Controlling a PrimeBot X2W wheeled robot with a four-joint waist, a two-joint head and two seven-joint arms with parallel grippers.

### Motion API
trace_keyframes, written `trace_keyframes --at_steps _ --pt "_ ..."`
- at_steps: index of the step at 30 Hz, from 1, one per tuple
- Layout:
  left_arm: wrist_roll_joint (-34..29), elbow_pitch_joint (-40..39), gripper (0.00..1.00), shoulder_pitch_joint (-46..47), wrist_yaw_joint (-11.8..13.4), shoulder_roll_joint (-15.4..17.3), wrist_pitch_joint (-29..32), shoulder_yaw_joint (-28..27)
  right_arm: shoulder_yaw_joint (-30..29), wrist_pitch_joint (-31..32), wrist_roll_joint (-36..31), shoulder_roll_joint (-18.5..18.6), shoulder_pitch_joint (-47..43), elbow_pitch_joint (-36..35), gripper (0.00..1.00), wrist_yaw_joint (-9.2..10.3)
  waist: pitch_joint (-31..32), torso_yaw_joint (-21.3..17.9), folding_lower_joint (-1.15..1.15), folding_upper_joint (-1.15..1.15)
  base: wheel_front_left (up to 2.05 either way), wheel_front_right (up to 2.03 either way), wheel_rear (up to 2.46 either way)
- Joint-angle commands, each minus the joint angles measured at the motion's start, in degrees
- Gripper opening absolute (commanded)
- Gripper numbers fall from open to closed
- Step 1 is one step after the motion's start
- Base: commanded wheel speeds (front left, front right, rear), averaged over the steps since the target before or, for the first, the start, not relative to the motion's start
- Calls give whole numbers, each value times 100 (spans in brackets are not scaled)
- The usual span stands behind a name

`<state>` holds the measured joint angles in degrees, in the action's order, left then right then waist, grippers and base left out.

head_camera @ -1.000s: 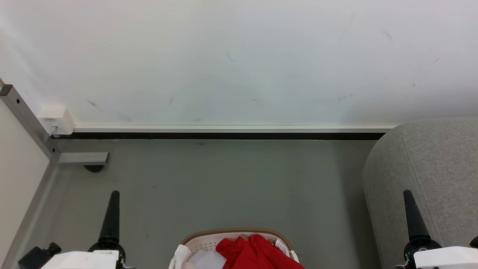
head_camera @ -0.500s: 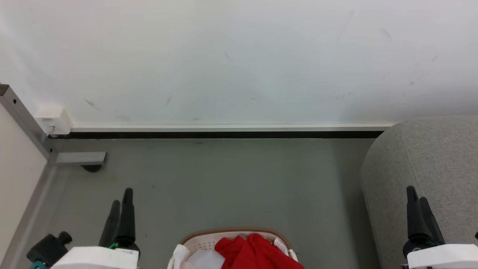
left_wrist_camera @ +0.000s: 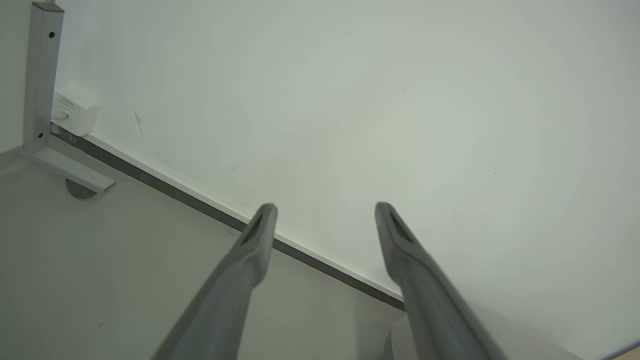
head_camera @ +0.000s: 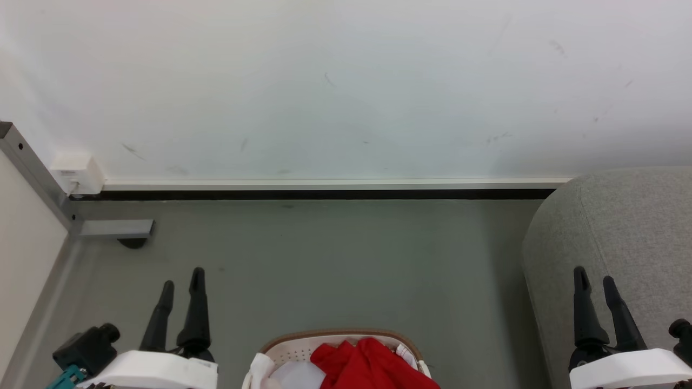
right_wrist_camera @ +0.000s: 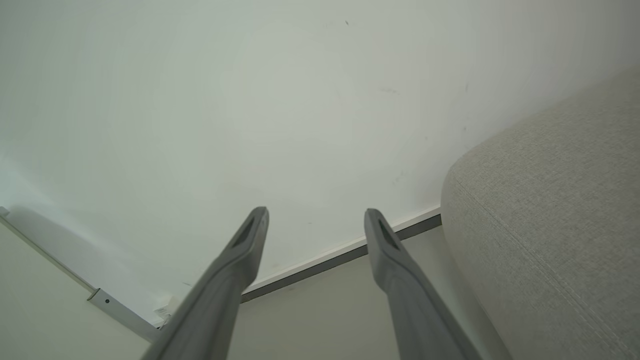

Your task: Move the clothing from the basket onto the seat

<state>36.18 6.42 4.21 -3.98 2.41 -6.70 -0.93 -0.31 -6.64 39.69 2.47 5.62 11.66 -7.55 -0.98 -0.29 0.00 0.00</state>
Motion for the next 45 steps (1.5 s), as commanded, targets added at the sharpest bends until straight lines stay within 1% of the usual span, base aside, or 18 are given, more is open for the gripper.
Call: trace_keyframes --at_steps 1,12,22,45 --pt "-215 -89 100 93 25 59 -60 1 45 -66 -197 38 113 -48 100 6 -1 1 0 0 0 0 0" --pt "-953 -113 100 35 139 91 -227 59 199 -233 -878 43 130 0 100 7 24 -13 0 0 0 0 0" --pt "-1476 -125 100 1 147 109 -377 120 276 -377 -1394 47 157 42 100 8 22 -37 0 0 0 0 0" --pt "-2549 -117 100 -8 231 107 -658 181 517 -663 -2217 56 191 205 100 10 1 -37 0 0 0 0 0"
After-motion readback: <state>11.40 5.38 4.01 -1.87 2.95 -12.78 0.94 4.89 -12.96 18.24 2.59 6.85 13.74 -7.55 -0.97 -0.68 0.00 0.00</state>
